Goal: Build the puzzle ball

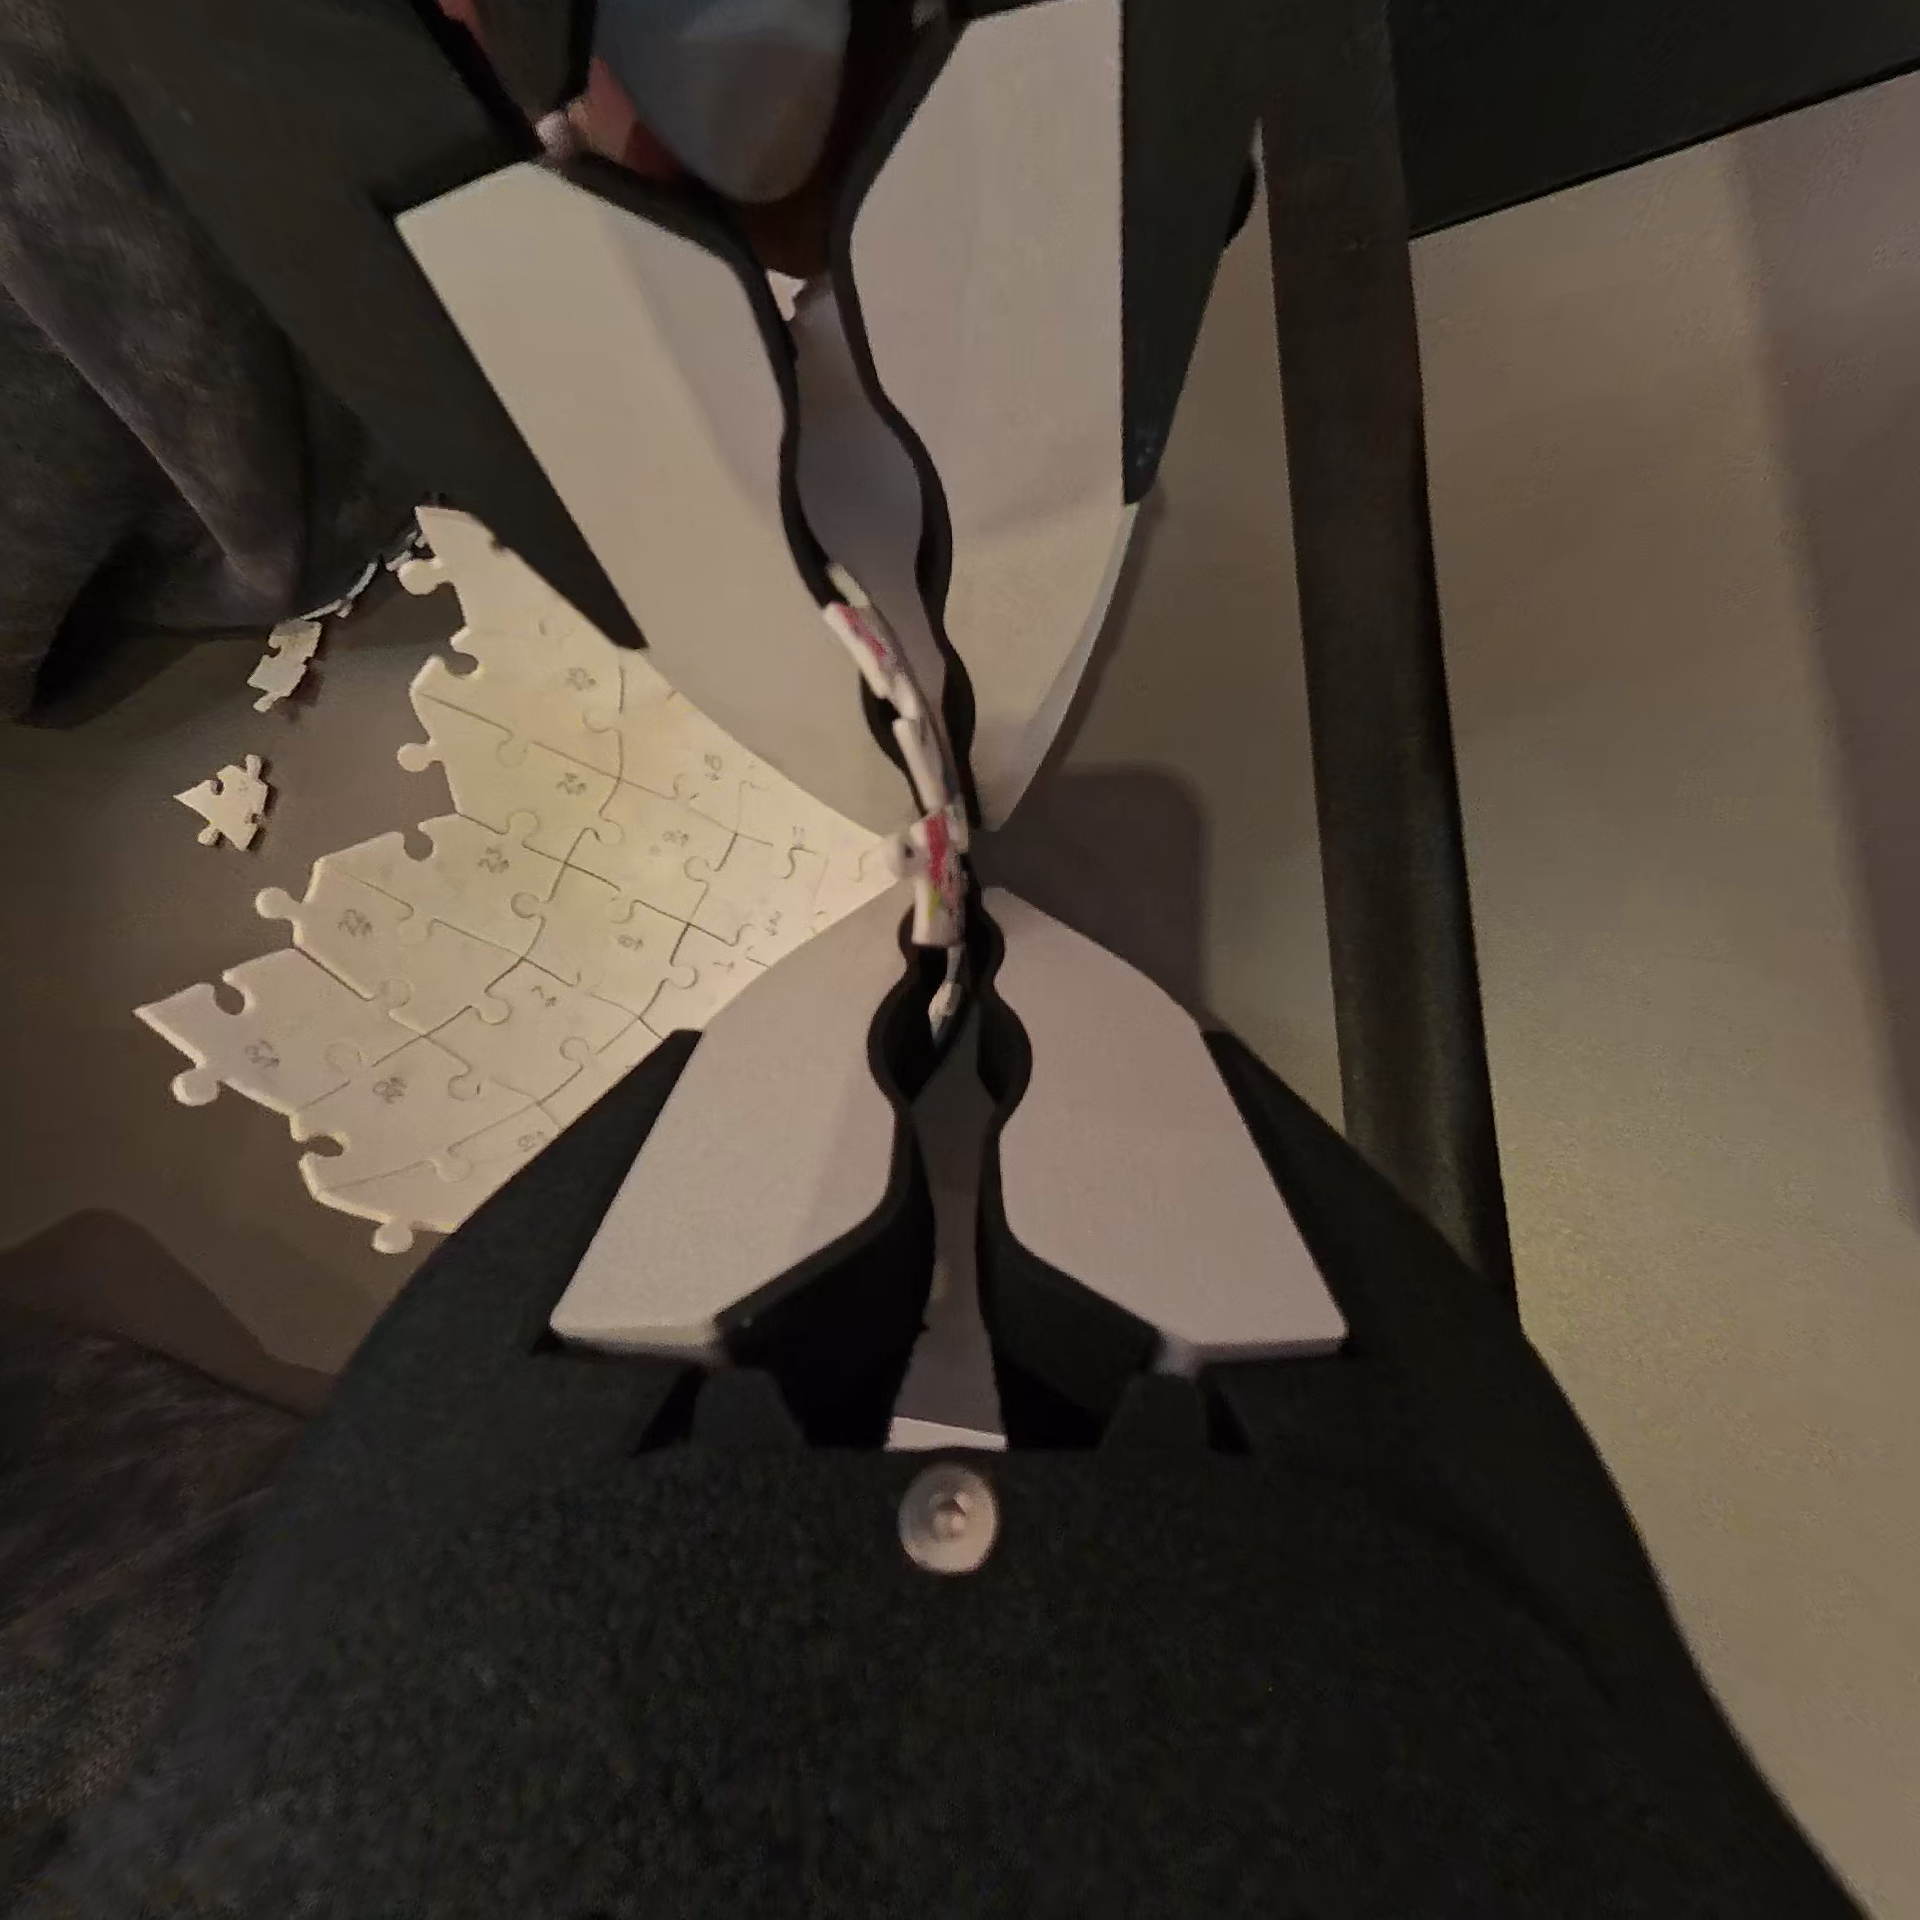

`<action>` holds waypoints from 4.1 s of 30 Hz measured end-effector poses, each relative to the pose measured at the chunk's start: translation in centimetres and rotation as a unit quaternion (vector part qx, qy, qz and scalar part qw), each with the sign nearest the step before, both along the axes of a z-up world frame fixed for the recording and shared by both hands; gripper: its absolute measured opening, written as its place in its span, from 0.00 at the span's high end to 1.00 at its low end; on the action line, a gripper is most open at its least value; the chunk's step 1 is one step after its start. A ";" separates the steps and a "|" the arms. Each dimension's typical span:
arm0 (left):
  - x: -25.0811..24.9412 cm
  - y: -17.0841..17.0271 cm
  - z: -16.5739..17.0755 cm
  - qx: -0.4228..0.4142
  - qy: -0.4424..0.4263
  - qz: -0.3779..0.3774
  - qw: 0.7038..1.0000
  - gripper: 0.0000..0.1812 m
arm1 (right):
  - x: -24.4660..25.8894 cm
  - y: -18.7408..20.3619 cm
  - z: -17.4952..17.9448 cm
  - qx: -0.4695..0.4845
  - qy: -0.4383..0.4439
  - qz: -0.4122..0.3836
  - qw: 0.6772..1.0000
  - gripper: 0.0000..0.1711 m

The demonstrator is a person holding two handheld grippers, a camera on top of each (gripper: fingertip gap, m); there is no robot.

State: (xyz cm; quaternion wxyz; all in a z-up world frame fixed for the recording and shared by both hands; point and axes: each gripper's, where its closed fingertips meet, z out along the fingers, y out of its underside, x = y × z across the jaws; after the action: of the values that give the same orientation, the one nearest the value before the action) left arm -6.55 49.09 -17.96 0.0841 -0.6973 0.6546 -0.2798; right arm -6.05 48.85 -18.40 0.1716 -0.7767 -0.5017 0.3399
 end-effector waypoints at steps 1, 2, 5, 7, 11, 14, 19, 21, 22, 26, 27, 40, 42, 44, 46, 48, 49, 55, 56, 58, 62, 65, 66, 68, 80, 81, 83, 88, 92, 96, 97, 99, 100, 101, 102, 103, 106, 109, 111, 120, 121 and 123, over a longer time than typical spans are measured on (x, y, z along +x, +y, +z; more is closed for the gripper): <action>0.0 0.0 0.0 0.000 0.000 0.000 1.000 0.98 | 0.0 0.0 0.0 0.001 0.001 -0.001 1.000 0.98; -0.1 0.0 0.0 0.001 -0.001 -0.001 1.000 0.98 | 0.0 0.0 0.1 0.004 0.002 0.000 1.000 0.98; -0.1 0.0 0.0 0.000 0.000 -0.003 1.000 0.98 | 0.3 0.1 0.4 0.027 -0.001 0.000 1.000 0.95; -0.1 -0.1 0.0 0.004 0.002 -0.006 1.000 0.98 | 0.5 0.3 1.1 0.040 0.006 -0.006 0.999 0.94; 0.0 -0.2 0.0 0.009 0.002 -0.008 1.000 0.98 | 0.4 0.4 1.9 0.052 0.017 -0.006 0.999 0.98; -0.1 -0.1 -0.1 0.011 0.007 -0.009 1.000 0.98 | 0.3 0.5 1.6 0.062 0.012 -0.001 0.998 0.98; 0.4 -0.1 1.5 -0.008 -0.035 -0.001 0.999 0.93 | 0.2 0.7 1.7 0.084 0.010 0.004 0.996 0.98; 0.3 0.0 3.0 -0.016 -0.058 0.006 0.998 0.89 | 0.1 0.7 1.7 0.086 0.010 0.005 0.996 0.98; 0.0 0.2 3.6 -0.014 -0.066 0.010 0.998 0.89 | 0.0 0.7 1.7 0.084 0.010 0.006 0.996 0.98; -2.0 0.6 3.8 0.003 -0.030 0.019 0.999 0.88 | 0.1 0.8 1.7 0.081 0.010 0.002 0.997 0.98; -2.5 0.8 3.3 0.012 -0.010 0.022 1.000 0.87 | 0.1 0.9 1.7 0.084 0.009 0.000 0.996 0.98; -2.7 0.0 0.2 -0.010 0.054 0.000 0.999 0.96 | 0.0 1.3 1.6 0.083 0.005 -0.007 0.996 0.98; -2.7 0.2 0.1 -0.008 0.055 0.003 0.998 0.97 | 0.0 1.4 1.6 0.091 0.004 -0.006 0.996 0.98; -2.7 0.3 0.0 -0.008 0.058 0.007 0.998 0.97 | 0.0 1.5 1.5 0.093 0.005 -0.006 0.996 0.98; -2.7 0.3 0.0 -0.008 0.059 0.007 0.998 0.97 | 0.0 1.6 1.4 0.095 0.009 -0.005 0.995 0.98; -2.7 0.3 0.0 -0.008 0.059 0.008 0.998 0.97 | 0.0 1.6 1.4 0.095 0.010 -0.005 0.995 0.98; -2.7 0.4 0.0 -0.007 0.059 0.010 0.998 0.97 | 0.0 1.6 1.4 0.095 0.011 -0.006 0.995 0.98; -2.2 0.3 0.1 -0.029 0.038 0.013 0.999 0.92 | -0.1 1.6 1.6 0.095 0.016 -0.006 0.995 0.98; -1.9 0.3 0.2 -0.035 0.029 0.015 0.999 0.89 | -0.2 1.6 1.6 0.094 0.018 -0.007 0.995 0.98; -1.5 0.0 0.3 -0.052 0.018 0.012 0.998 0.89 | -0.2 1.6 1.6 0.093 0.018 -0.008 0.995 0.98; -1.5 0.3 -0.1 -0.059 0.015 0.015 0.998 0.90 | -0.1 1.6 1.5 0.090 0.021 -0.010 0.996 0.98; -1.2 0.5 -0.1 -0.063 0.002 0.017 0.998 0.95 | 0.0 1.7 1.5 0.089 0.018 -0.013 0.996 0.98; -1.1 0.6 -0.1 -0.062 -0.001 0.018 0.998 0.96 | 0.0 1.7 1.4 0.089 0.017 -0.013 0.996 0.98; -1.1 0.6 -0.4 -0.063 0.000 0.017 0.998 0.97 | 0.1 1.6 1.3 0.088 0.013 -0.010 0.996 0.98; -1.3 0.5 -0.4 -0.065 0.002 0.021 0.998 0.97 | -0.1 1.5 1.2 0.082 0.016 -0.010 0.996 0.98; -1.3 0.5 -0.4 -0.066 0.003 0.020 0.998 0.97 | -0.1 1.6 1.1 0.082 0.015 -0.011 0.996 0.98; -1.5 0.5 -0.4 -0.066 0.006 0.022 0.998 0.93 | -0.2 1.6 1.1 0.078 0.017 -0.012 0.997 0.98; -1.4 0.9 -0.4 -0.063 0.001 0.024 0.998 0.97 | -0.1 1.8 1.1 0.082 0.014 -0.017 0.996 0.98; -1.5 0.8 -0.6 -0.048 0.008 0.014 0.999 0.98 | -0.1 1.8 0.9 0.081 0.010 -0.014 0.997 0.98; -1.6 0.8 -0.6 -0.041 0.010 0.008 0.999 0.98 | -0.1 1.8 0.8 0.083 0.008 -0.013 0.996 0.98; -1.6 0.8 -0.6 -0.039 0.011 0.007 0.999 0.98 | -0.1 1.8 0.8 0.083 0.007 -0.012 0.996 0.98; -1.7 0.8 -0.6 -0.036 0.012 0.005 0.999 0.98 | -0.2 1.9 0.7 0.084 0.004 -0.012 0.996 0.98; -1.7 0.8 -0.6 -0.034 0.012 0.003 0.999 0.98 | -0.2 1.9 0.7 0.082 0.006 -0.012 0.997 0.98; -1.7 0.8 -0.6 -0.033 0.011 0.002 0.999 0.98 | -0.2 1.9 0.7 0.079 0.008 -0.014 0.997 0.98; -1.7 0.8 -0.6 -0.033 0.011 0.002 0.999 0.98 | -0.2 1.9 0.7 0.077 0.010 -0.015 0.997 0.98; -1.7 0.8 -0.6 -0.034 0.011 0.002 0.999 0.98 | -0.2 1.9 0.7 0.075 0.011 -0.016 0.997 0.98; -1.7 0.7 -0.7 -0.035 0.012 0.002 0.999 0.98 | -0.2 1.8 0.6 0.073 0.011 -0.016 0.997 0.98; -1.7 0.8 -0.7 -0.040 0.014 0.006 0.999 0.98 | -0.2 1.9 0.6 0.065 0.012 -0.022 0.998 0.97; -1.7 0.9 -0.7 -0.044 0.014 0.011 0.999 0.98 | -0.2 1.9 0.6 0.060 0.016 -0.027 0.998 0.97; -1.7 1.6 0.6 -0.028 -0.011 0.024 0.999 0.94 | -0.1 1.1 -0.4 0.018 -0.004 -0.013 1.000 0.94; -1.7 1.7 0.7 -0.025 -0.013 0.026 0.999 0.93 | -0.1 1.1 -0.2 0.014 -0.002 -0.013 1.000 0.94; -1.8 1.9 0.9 -0.020 -0.015 0.029 0.999 0.91 | -0.1 1.2 0.2 0.017 0.006 -0.016 1.000 0.94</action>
State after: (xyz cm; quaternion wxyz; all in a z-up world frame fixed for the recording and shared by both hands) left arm -8.33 50.97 -17.02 0.0881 -0.7134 0.6265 -0.3012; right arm -6.18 50.08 -18.25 0.1936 -0.7797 -0.4936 0.3329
